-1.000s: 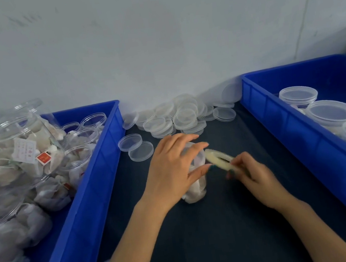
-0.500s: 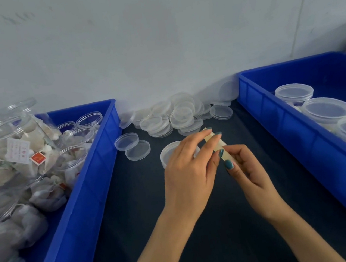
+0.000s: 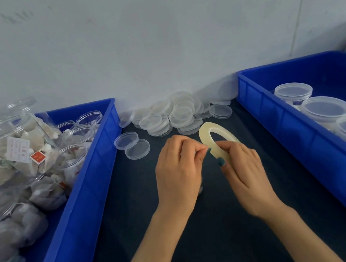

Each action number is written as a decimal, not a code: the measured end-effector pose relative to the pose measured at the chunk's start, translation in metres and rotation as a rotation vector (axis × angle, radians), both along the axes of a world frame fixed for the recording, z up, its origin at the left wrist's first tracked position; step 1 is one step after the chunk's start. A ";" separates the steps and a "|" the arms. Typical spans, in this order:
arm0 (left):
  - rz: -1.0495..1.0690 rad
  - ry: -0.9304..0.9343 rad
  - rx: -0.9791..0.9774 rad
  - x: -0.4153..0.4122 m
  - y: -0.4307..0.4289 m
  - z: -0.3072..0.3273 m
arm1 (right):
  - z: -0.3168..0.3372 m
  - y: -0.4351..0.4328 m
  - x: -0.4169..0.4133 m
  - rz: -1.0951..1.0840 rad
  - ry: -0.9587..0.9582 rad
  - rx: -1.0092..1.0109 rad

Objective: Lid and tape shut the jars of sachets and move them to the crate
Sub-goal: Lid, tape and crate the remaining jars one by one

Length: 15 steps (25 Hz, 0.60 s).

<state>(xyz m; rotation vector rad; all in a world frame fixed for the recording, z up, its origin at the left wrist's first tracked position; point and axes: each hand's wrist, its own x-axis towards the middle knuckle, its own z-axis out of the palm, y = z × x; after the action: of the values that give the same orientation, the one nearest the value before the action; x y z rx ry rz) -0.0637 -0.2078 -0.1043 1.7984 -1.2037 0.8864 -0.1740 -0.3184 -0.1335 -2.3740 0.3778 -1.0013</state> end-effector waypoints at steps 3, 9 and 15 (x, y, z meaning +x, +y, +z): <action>0.035 0.049 0.056 0.001 0.013 -0.003 | 0.003 -0.013 0.003 -0.249 0.068 -0.300; 0.022 0.377 0.092 -0.004 0.042 -0.007 | 0.001 -0.025 0.012 -0.391 0.169 -0.380; 0.046 0.569 0.074 -0.003 0.072 -0.018 | -0.005 -0.024 0.017 -0.415 0.212 -0.353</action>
<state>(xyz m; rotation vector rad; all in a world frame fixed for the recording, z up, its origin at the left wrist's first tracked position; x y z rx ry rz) -0.0668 -0.1362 -0.1219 1.9604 -0.8351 0.3120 -0.1573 -0.3429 -0.1381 -2.8015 0.8638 -1.0665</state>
